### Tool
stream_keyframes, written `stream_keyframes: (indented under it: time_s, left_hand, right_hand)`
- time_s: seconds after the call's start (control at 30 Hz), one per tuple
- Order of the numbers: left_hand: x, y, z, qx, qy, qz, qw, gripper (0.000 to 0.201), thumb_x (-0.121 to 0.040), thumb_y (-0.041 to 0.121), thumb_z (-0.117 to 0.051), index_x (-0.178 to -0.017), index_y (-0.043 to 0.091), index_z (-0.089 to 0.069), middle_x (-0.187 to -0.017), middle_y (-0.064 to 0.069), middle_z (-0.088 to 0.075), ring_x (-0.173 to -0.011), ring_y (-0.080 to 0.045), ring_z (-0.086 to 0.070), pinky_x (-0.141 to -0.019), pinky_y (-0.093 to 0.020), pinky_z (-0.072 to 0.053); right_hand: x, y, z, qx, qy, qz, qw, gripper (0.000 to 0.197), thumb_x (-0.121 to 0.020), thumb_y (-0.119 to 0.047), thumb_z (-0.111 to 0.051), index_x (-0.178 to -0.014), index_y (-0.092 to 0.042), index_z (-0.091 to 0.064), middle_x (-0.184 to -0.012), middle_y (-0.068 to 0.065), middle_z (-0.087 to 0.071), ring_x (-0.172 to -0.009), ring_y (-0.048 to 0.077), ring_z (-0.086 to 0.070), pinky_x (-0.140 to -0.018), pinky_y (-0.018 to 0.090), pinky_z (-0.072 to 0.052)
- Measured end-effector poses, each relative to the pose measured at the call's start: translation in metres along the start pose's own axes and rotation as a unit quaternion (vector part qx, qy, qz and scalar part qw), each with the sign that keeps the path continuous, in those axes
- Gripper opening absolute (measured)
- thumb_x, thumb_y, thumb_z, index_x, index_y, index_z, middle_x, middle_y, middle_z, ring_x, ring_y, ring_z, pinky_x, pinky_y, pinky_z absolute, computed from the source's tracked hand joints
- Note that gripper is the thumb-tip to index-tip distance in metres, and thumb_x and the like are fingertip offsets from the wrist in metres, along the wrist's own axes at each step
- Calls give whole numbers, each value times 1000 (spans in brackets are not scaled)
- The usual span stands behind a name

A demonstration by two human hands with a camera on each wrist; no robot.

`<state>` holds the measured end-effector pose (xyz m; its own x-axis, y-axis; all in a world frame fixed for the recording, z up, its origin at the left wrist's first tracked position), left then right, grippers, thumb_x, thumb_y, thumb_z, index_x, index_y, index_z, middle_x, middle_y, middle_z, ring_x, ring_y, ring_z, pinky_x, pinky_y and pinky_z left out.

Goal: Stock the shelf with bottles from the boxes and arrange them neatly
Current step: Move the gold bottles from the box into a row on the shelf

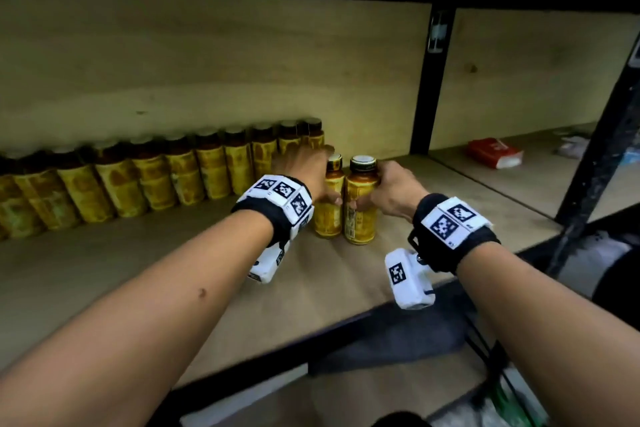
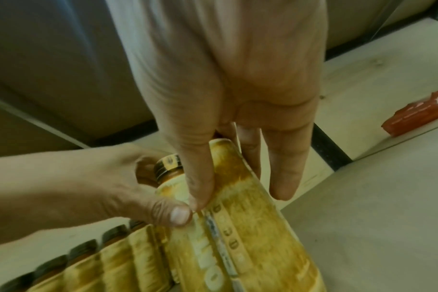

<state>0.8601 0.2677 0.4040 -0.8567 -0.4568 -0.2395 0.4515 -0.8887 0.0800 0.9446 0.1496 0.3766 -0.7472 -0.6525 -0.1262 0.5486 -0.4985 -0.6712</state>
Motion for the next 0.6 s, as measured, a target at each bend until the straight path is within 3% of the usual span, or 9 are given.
stream_keyframes:
  time_s: [0.1,0.17,0.33,0.43,0.5,0.6]
  left_hand:
    - [-39,3,-3,-121,48,-2,991,80,-71,57,-74,-138,29,-41,-145,-11,-39,-136,-35,-30,-106,-55,-27]
    - [-68,2,-9,-150,66,0,987,68,-81,50,-66,-140,28,-40,-150,-14,-32,-143,-37,-17,-109,-62,-15]
    - [-136,-8,-26,-199,68,1,978,68,-86,35,-63,-145,22,-32,-154,-20,-21,-147,-38,-1,-112,-66,-6]
    - [-171,-15,-33,-217,47,20,975,80,-82,49,-65,-147,20,-29,-153,-20,-22,-144,-41,-12,-112,-63,-13]
    - [-188,-16,-35,-189,58,24,980,72,-82,50,-64,-140,16,-37,-144,-20,-34,-134,-42,-29,-106,-58,-29]
    - [-204,-20,-42,-132,70,23,989,64,-87,46,-62,-138,15,-39,-139,-19,-36,-128,-42,-35,-97,-56,-40]
  right_hand:
    - [-37,7,0,38,14,-22,999,68,-68,-26,-87,-127,-14,-56,-123,8,-62,-110,28,-60,-91,33,-52]
    - [-61,11,-2,51,22,-31,998,64,-69,-26,-86,-125,-14,-56,-122,9,-63,-109,29,-61,-91,33,-53]
    - [-118,22,-7,70,30,-42,996,62,-72,-32,-82,-125,-15,-56,-120,9,-64,-106,28,-62,-87,33,-53]
    - [-149,29,-8,68,32,-47,996,61,-76,-31,-80,-128,-14,-53,-122,9,-62,-110,29,-59,-84,32,-50]
    - [-167,32,-9,67,31,-48,996,58,-76,-29,-79,-126,-16,-53,-121,8,-62,-108,28,-60,-79,30,-46]
    - [-195,35,-12,66,37,-50,996,57,-77,-27,-78,-127,-16,-52,-121,9,-62,-108,29,-60,-79,30,-46]
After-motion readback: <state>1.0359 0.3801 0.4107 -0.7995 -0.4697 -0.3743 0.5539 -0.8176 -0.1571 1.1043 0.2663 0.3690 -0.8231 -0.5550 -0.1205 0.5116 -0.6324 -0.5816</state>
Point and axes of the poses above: each hand's wrist, its own x-axis away from the middle knuckle, its own z-axis out of the back of the hand, y = z × x, the point moved 8 cm from there along -x, towards the middle knuckle
